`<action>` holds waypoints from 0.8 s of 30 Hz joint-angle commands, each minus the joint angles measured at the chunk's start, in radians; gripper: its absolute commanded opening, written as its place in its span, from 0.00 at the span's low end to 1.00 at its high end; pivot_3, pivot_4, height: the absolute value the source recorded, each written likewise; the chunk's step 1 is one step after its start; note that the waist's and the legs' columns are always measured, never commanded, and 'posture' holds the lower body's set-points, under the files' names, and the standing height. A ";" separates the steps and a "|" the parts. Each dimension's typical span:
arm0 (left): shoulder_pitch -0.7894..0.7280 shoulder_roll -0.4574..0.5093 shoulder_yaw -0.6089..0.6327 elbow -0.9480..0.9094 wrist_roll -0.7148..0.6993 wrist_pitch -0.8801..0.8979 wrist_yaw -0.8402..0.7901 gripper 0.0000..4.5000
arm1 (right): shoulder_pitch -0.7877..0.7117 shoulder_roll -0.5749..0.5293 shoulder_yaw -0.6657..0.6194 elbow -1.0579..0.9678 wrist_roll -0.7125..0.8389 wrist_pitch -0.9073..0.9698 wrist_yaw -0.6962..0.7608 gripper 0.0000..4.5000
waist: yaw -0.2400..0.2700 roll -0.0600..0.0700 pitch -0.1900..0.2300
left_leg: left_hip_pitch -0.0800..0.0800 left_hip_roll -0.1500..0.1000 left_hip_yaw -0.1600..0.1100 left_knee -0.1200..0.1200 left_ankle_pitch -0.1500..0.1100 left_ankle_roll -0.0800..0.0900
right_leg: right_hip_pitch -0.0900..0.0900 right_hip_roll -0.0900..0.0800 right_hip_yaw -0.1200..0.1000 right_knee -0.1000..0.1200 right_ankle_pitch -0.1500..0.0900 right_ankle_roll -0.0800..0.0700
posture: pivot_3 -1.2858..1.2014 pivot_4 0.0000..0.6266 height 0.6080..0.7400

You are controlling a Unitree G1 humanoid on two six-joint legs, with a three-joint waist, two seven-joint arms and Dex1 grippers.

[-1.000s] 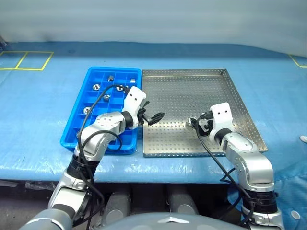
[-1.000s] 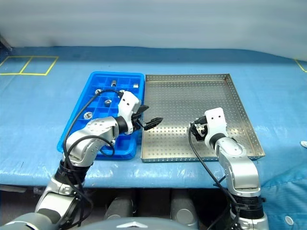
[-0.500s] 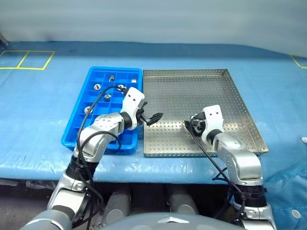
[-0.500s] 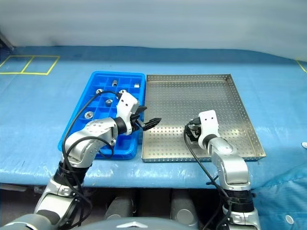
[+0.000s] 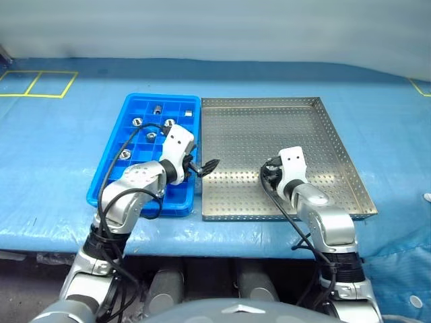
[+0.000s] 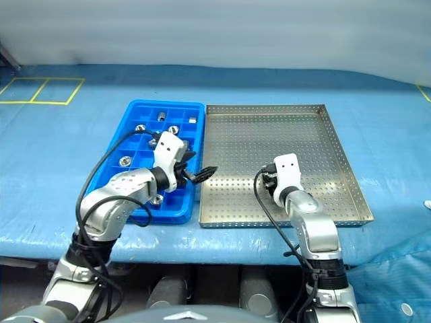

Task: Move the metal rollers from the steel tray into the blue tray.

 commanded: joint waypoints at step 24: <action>0.318 0.145 0.441 -0.431 -0.011 0.226 0.160 1.00 | -0.504 0.302 0.341 0.519 -0.049 -0.327 0.198 0.38 | 0.115 -0.001 0.001 | 0.001 0.002 -0.004 -0.003 0.002 -0.005 | -0.001 0.004 -0.002 0.000 0.000 -0.004 | 0.64 0.24 1.00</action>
